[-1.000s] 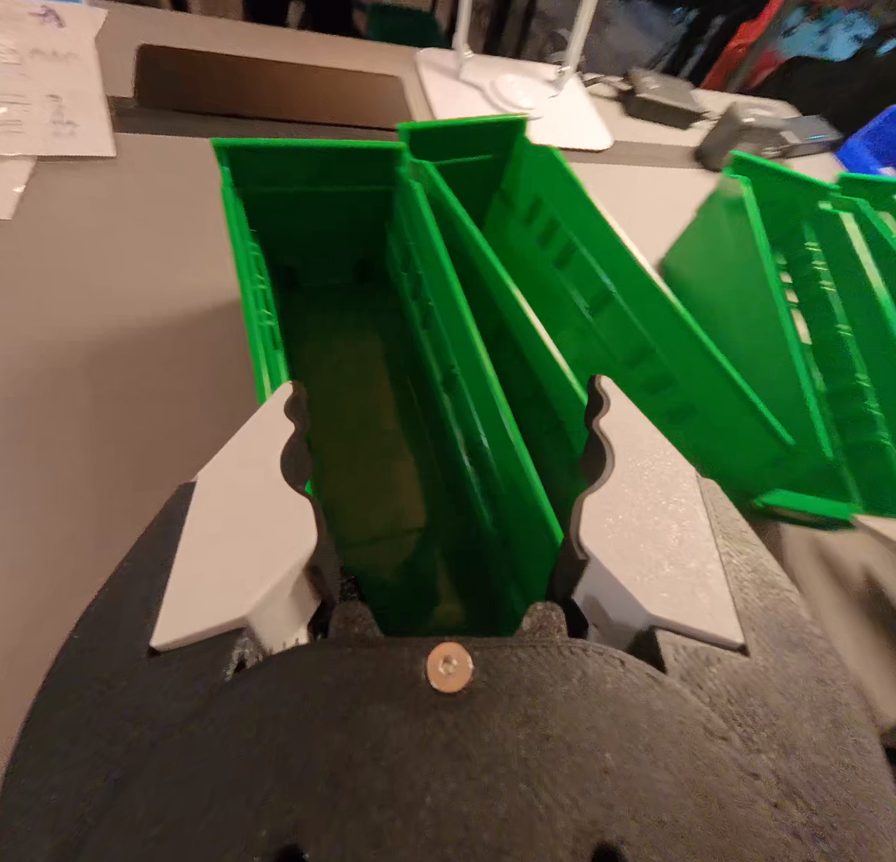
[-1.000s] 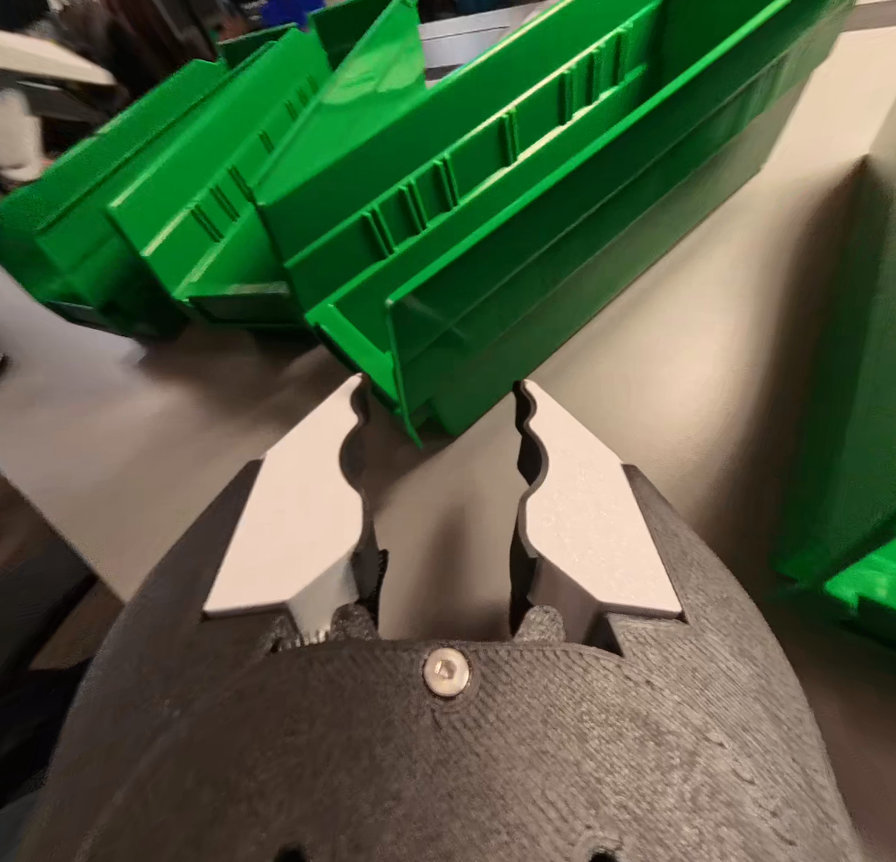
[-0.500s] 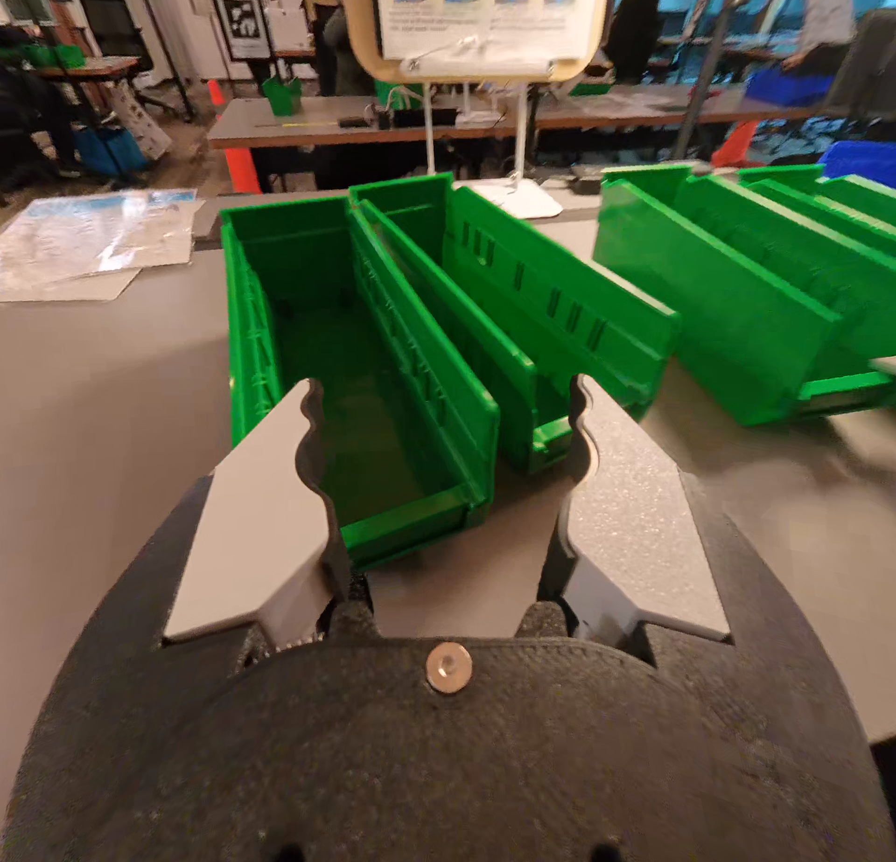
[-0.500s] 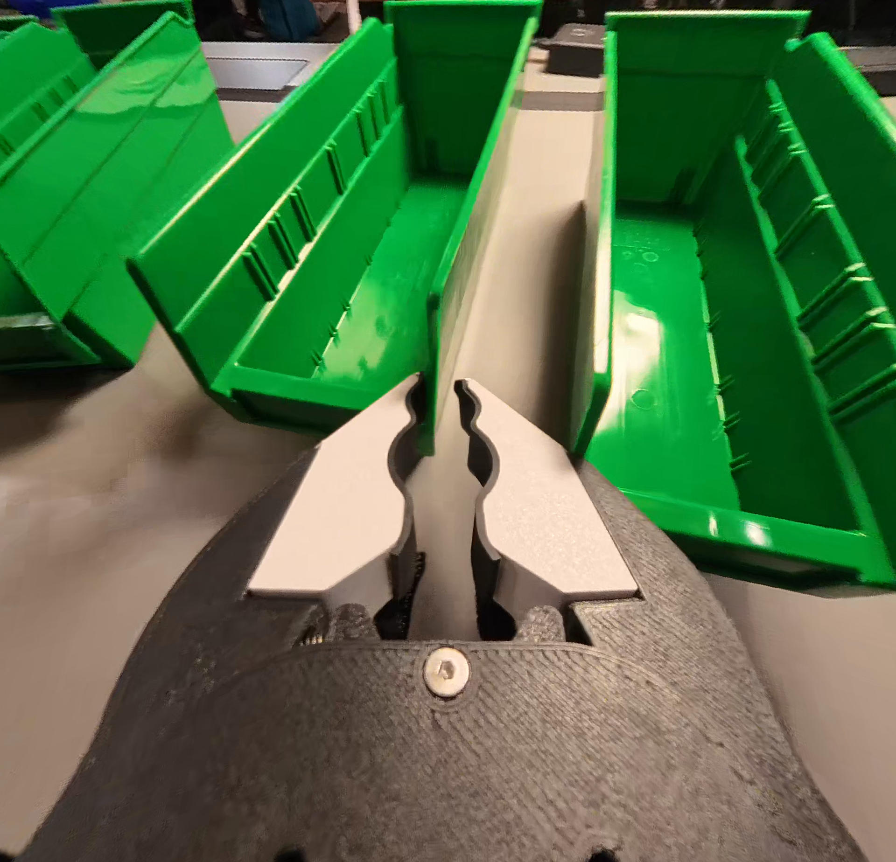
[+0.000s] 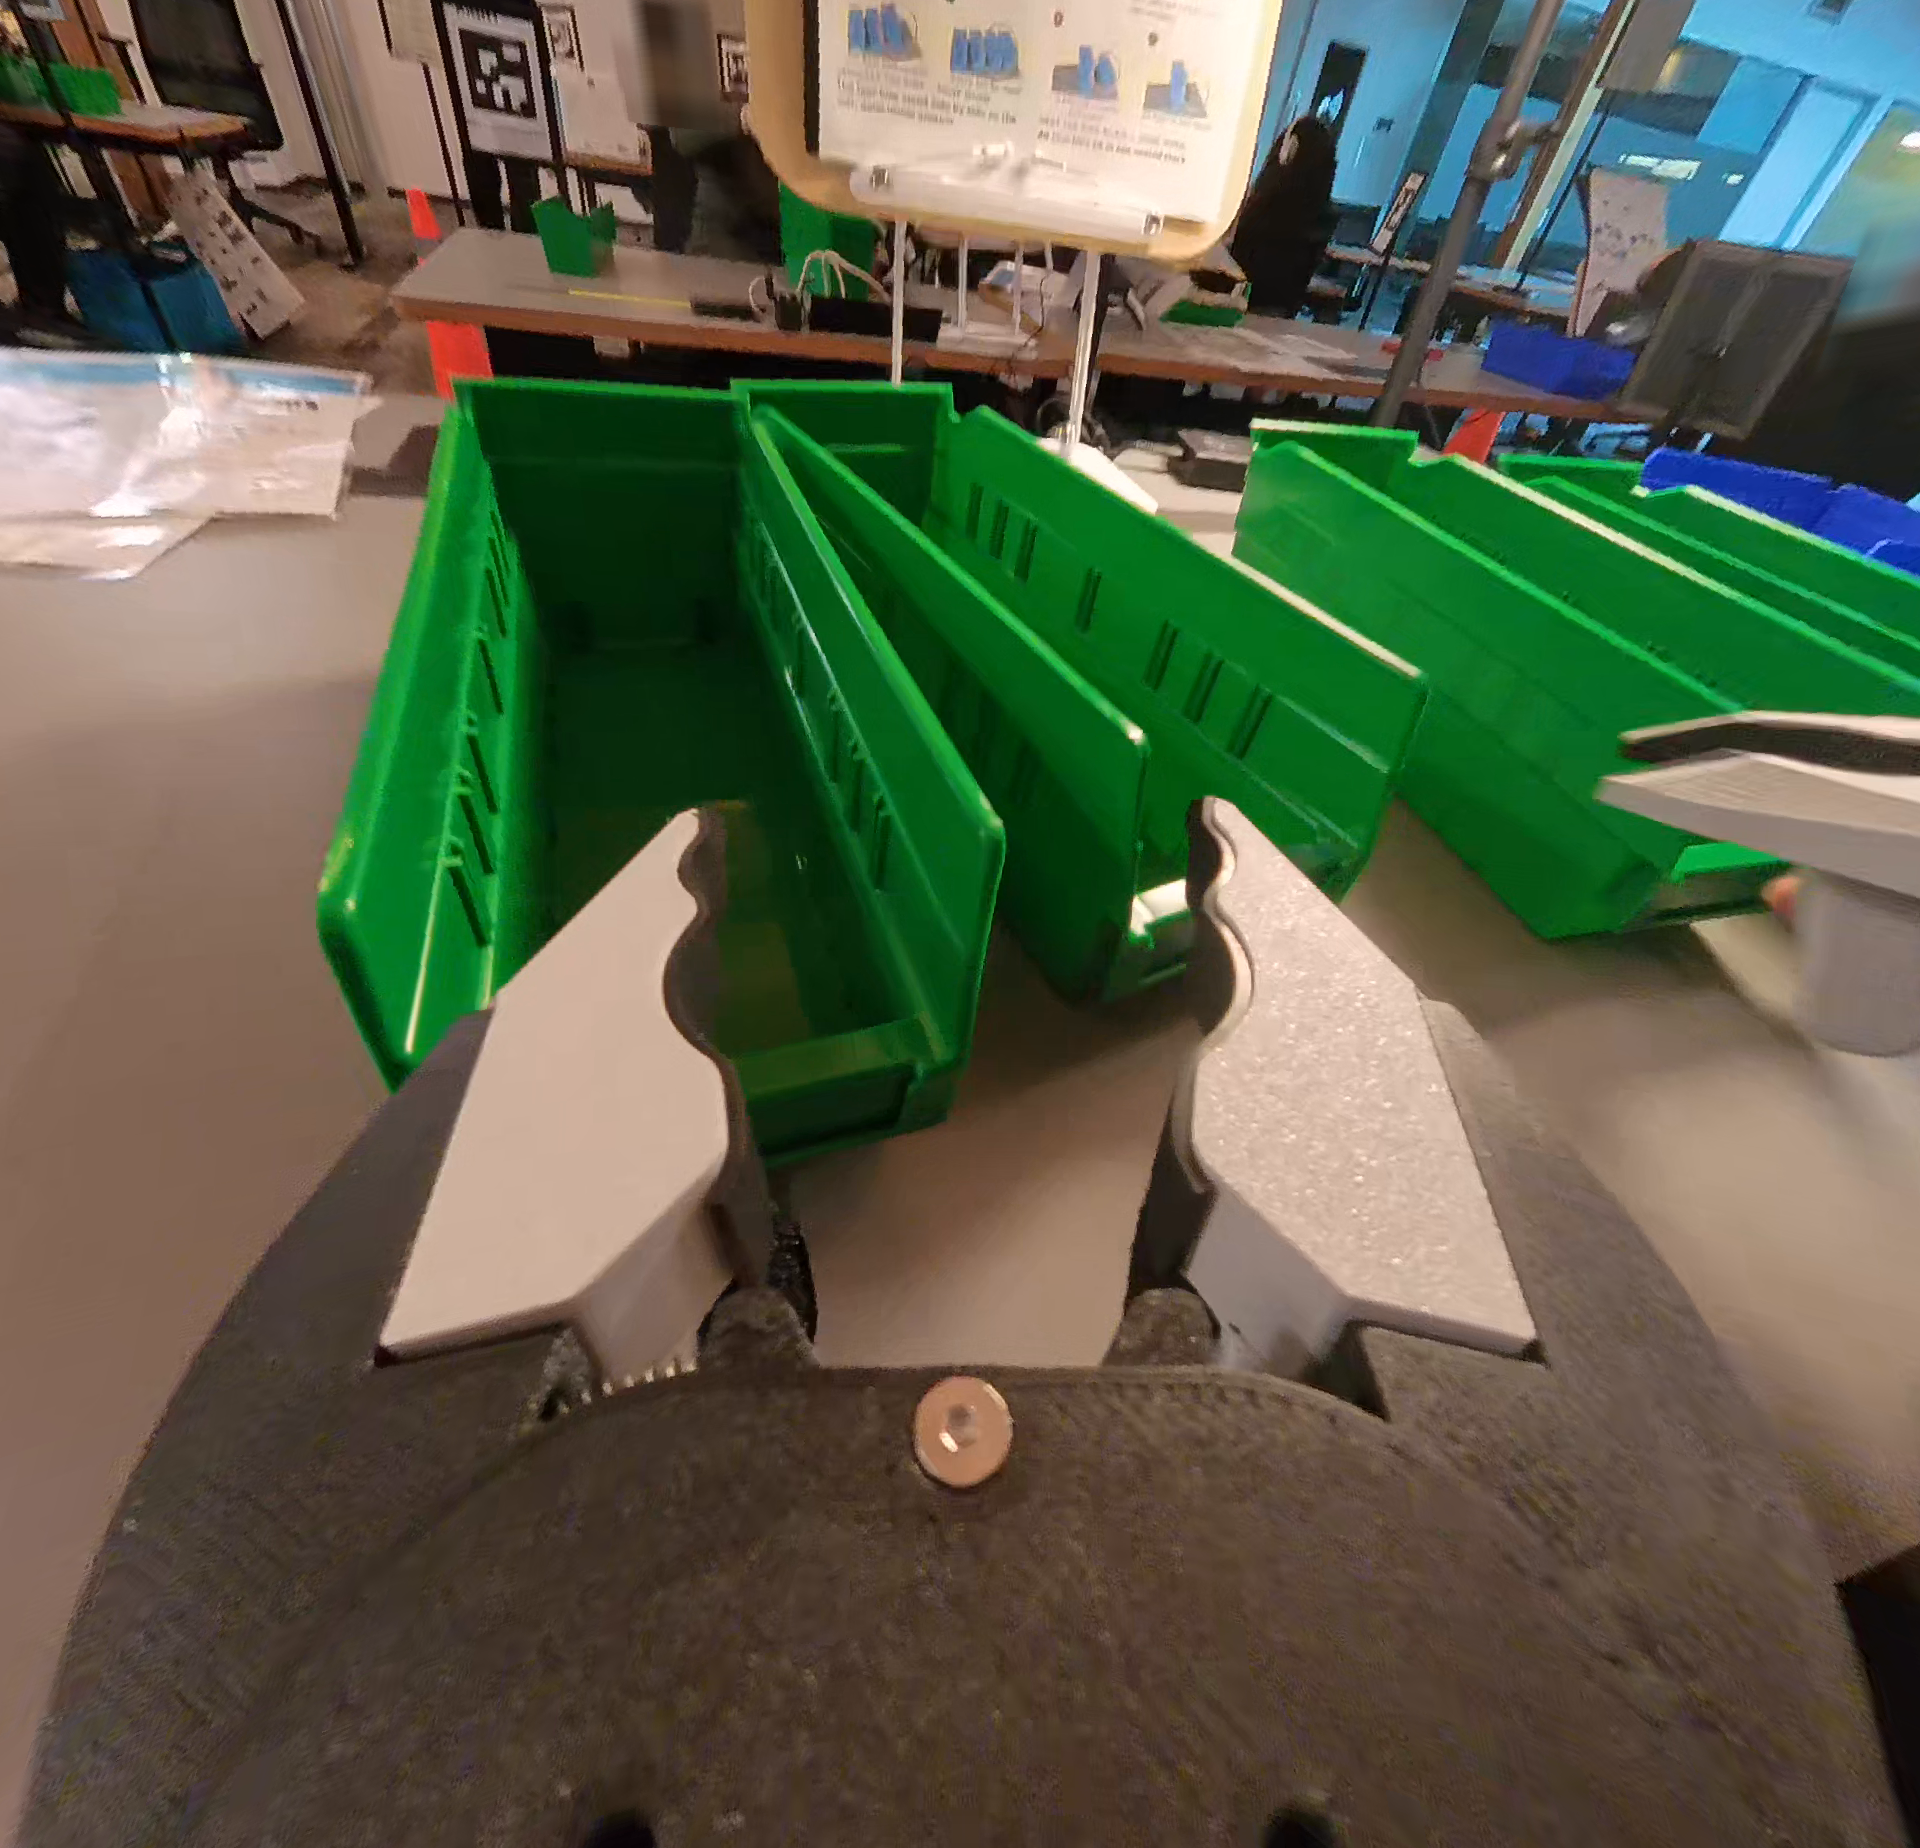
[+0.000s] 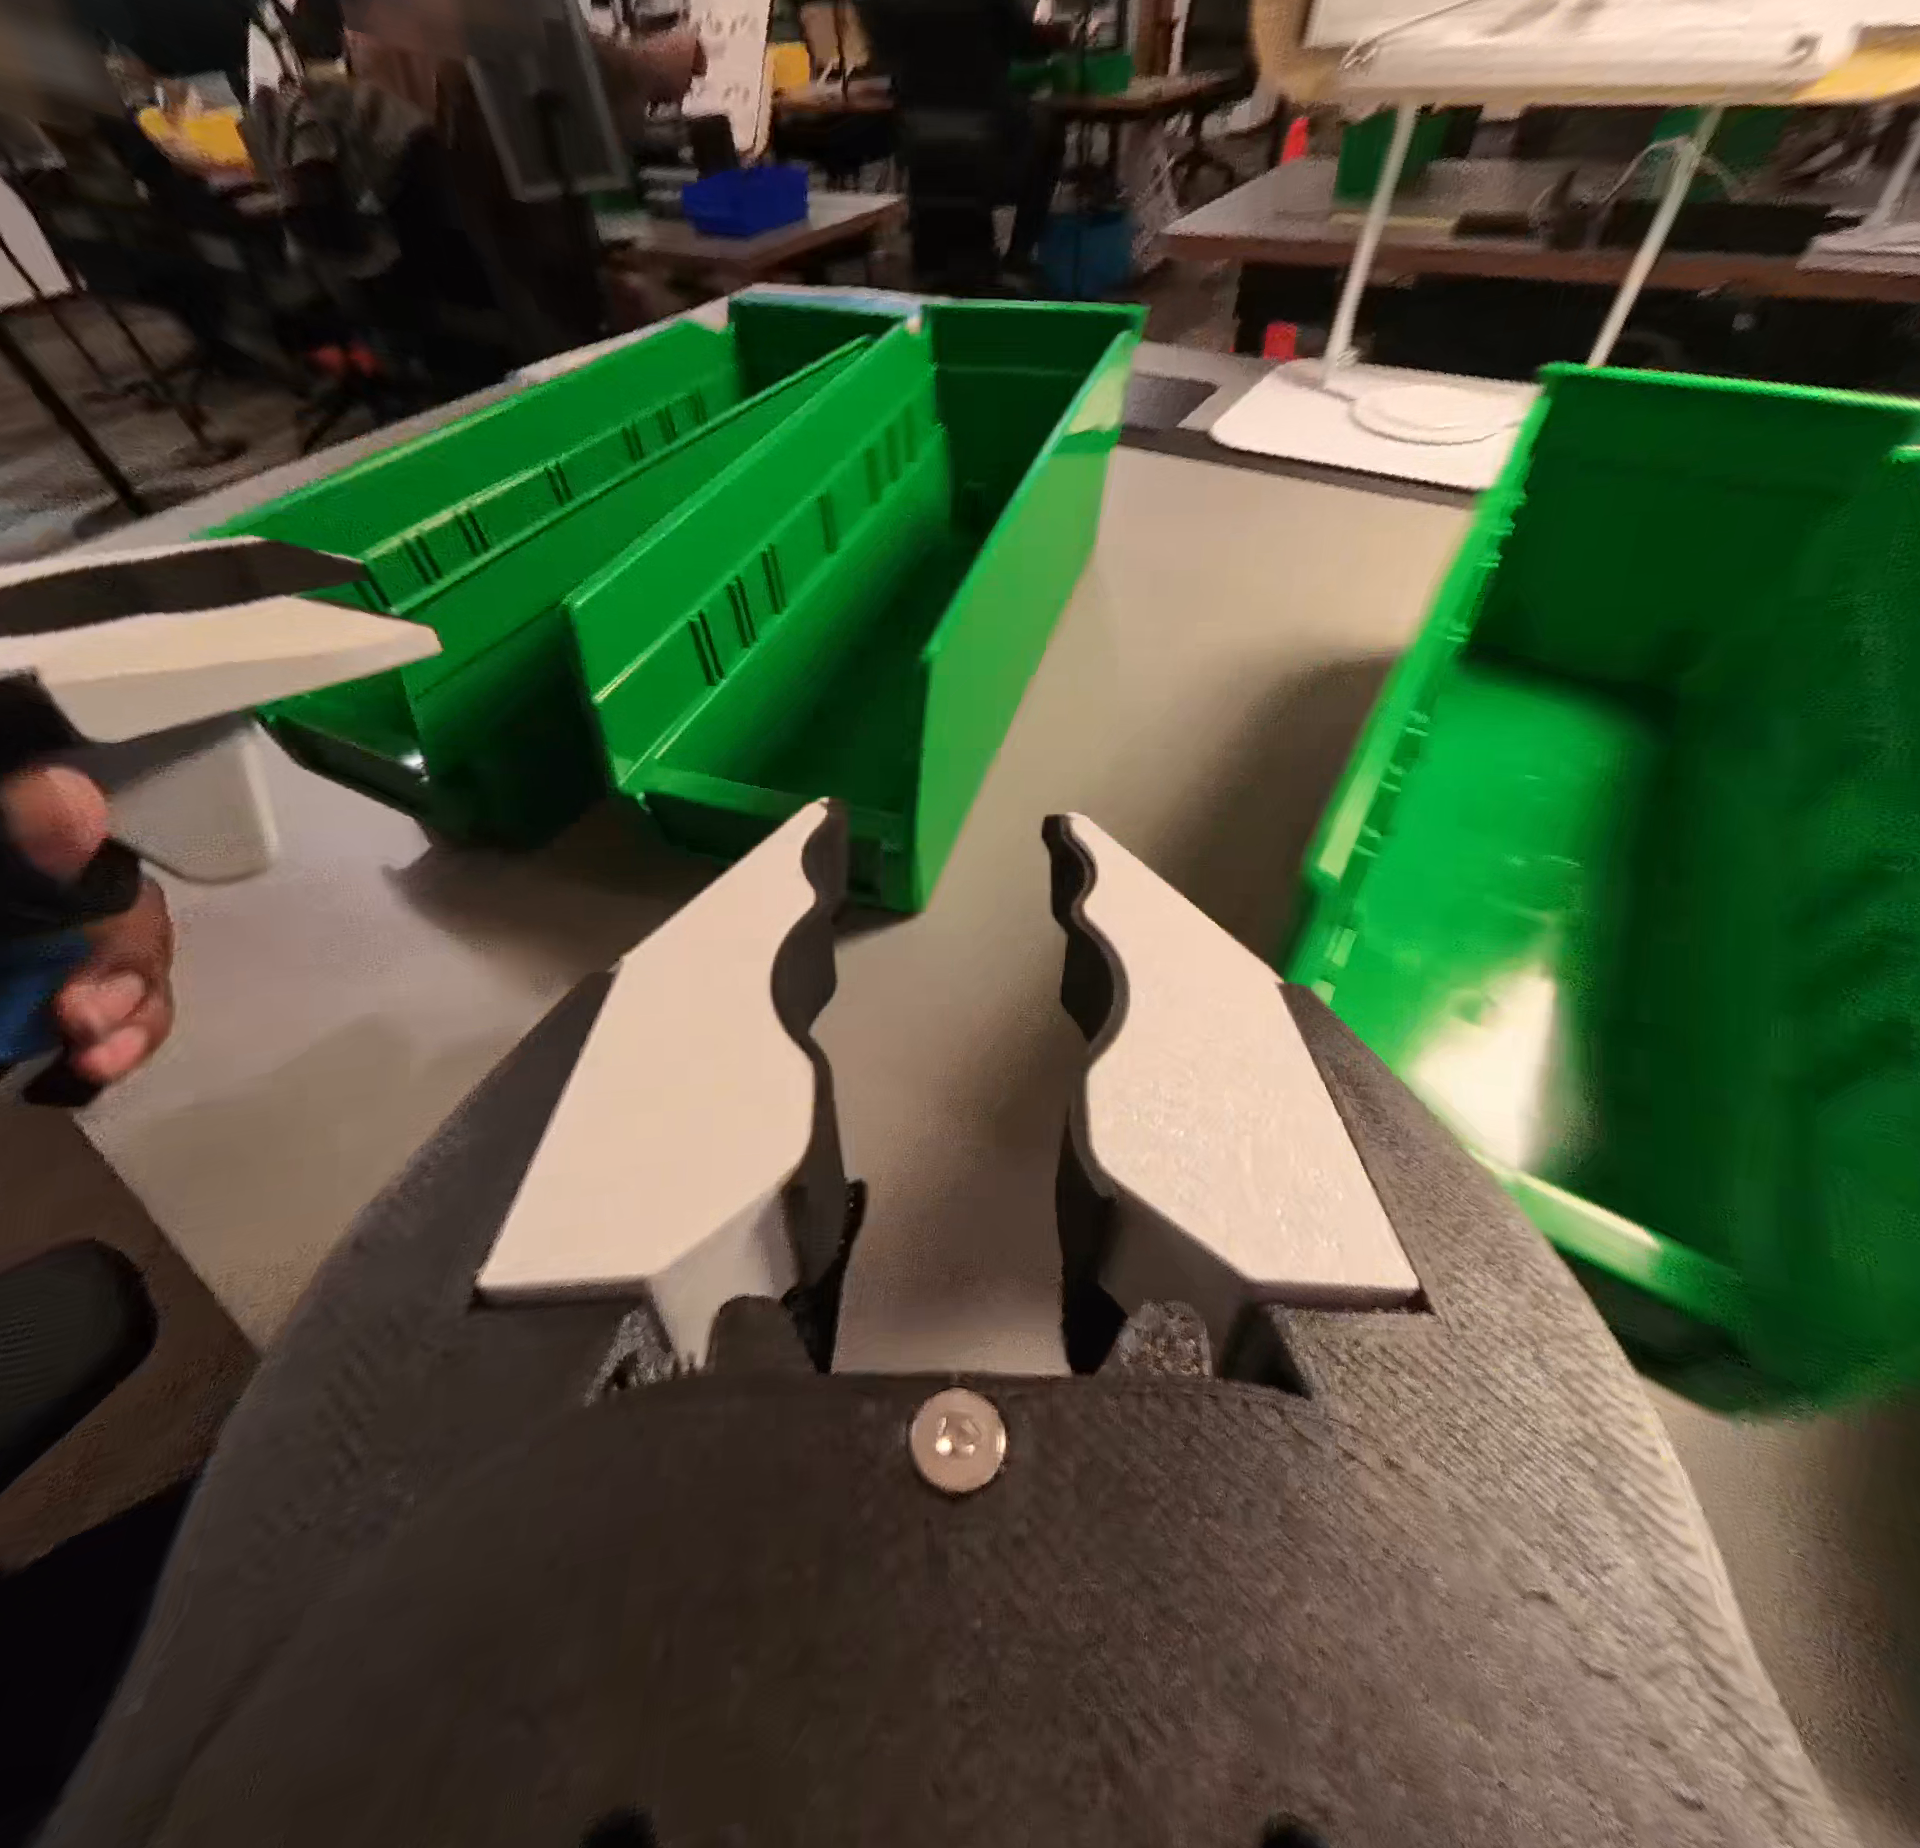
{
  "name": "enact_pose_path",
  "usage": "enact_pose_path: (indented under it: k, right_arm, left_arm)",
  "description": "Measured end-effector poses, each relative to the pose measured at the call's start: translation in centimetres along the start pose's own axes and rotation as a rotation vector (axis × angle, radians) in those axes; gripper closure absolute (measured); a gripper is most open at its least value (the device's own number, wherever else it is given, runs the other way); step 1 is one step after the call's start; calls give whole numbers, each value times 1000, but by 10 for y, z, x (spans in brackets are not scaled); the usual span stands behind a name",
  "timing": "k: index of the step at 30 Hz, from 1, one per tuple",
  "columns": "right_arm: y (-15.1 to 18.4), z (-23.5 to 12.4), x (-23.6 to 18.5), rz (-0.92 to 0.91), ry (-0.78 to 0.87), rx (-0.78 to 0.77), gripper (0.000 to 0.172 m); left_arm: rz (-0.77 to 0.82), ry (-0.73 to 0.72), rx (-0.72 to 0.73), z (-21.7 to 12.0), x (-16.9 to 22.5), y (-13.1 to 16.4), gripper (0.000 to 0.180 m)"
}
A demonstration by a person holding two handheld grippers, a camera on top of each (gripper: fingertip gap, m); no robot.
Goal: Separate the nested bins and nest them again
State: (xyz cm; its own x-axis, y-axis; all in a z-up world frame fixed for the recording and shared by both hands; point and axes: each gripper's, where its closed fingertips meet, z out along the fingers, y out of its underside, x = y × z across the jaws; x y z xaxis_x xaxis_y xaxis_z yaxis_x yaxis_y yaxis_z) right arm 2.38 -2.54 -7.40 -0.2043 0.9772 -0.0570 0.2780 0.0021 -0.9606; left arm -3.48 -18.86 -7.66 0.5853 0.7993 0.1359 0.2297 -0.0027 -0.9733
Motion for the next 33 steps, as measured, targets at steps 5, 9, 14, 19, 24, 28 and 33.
enact_pose_path:
  k: [5, 9, 14, 19, 24, 28, 33]
  right_arm:
    - [8, 56, -10, 5, 0, -84, 116]
    - [17, 78, -6, 21, 29, -140, 157]
    - [21, 66, 10, 16, 144, -132, 169]
    - [27, 43, 14, 48, 210, -112, 170]
    - [35, 38, -23, 92, 122, -115, 161]
    - [39, 30, -32, 109, 88, -109, 129]
    - [26, 26, -39, 113, -20, -33, 129]
  left_arm:
    - [41, -29, -42, 6, -10, 16, 131]
    - [61, -10, -61, 15, -9, 19, 150]
    - [72, -61, -56, 25, -16, 16, 168]
    - [31, -85, -47, 31, -17, 14, 168]
    - [-10, -79, -29, 28, -12, 13, 167]
    - [-41, -40, 109, 2, -8, -6, 153]
    - [-12, 101, 139, -26, 23, -6, 155]
